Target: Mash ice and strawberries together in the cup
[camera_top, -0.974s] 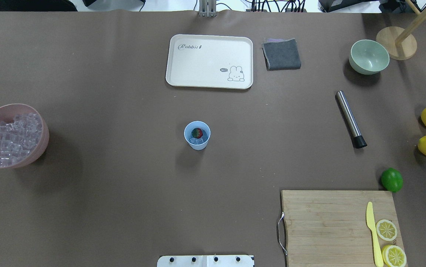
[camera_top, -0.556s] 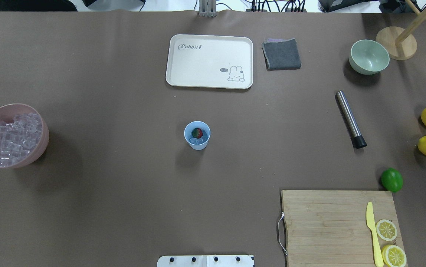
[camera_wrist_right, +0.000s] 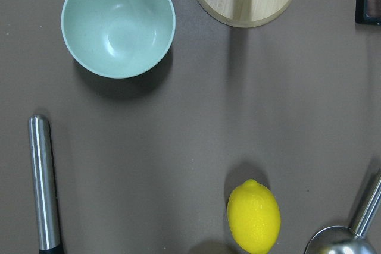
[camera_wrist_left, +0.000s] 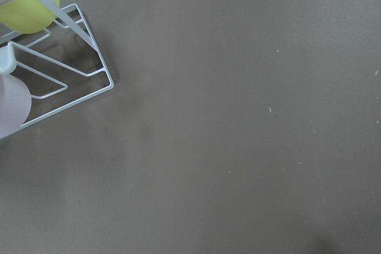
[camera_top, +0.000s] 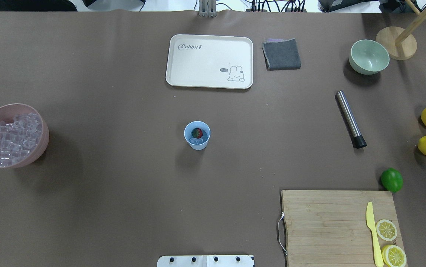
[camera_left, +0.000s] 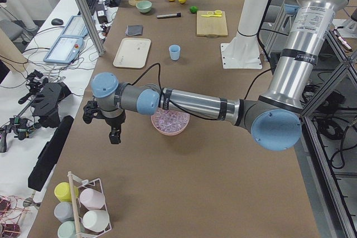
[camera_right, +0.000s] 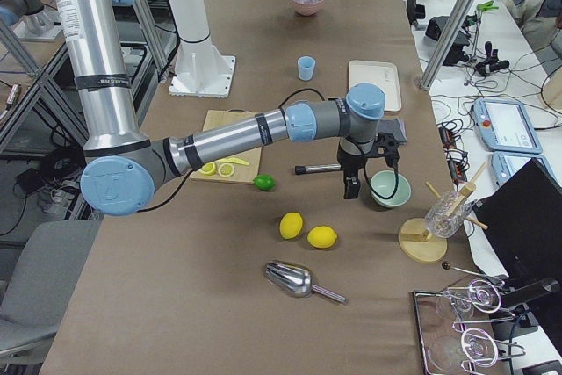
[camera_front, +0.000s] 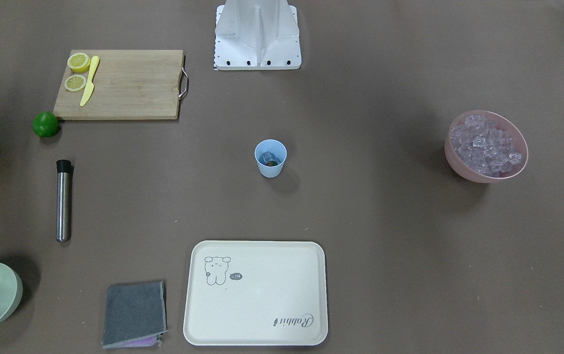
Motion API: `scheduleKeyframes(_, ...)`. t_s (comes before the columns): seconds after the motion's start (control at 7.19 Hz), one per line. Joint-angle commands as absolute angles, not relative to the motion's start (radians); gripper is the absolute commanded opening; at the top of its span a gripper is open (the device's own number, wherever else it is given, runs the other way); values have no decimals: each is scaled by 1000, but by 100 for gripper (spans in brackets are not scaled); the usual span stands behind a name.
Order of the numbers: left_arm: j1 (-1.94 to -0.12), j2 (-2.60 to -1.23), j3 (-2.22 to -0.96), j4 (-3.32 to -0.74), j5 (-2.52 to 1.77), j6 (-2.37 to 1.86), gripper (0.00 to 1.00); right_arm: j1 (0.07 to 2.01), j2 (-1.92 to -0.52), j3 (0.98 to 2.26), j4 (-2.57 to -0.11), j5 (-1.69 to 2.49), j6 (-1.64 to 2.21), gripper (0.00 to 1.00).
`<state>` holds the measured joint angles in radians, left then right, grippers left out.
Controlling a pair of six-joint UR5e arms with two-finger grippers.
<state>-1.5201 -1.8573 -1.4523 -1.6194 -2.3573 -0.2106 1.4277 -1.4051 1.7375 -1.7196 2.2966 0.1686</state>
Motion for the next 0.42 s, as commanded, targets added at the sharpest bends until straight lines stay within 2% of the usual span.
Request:
scheduleKeyframes(0.0,-1519,-1856,-1460,-1621,-2361,-212,98,1431,-1425,1761,-1720,2296,169,100)
scheduleKeyframes(0.28,-1513,-1853,-1463,-1621,-2361,-212,98,1434,-1459,1794,-1720,2298,173,100)
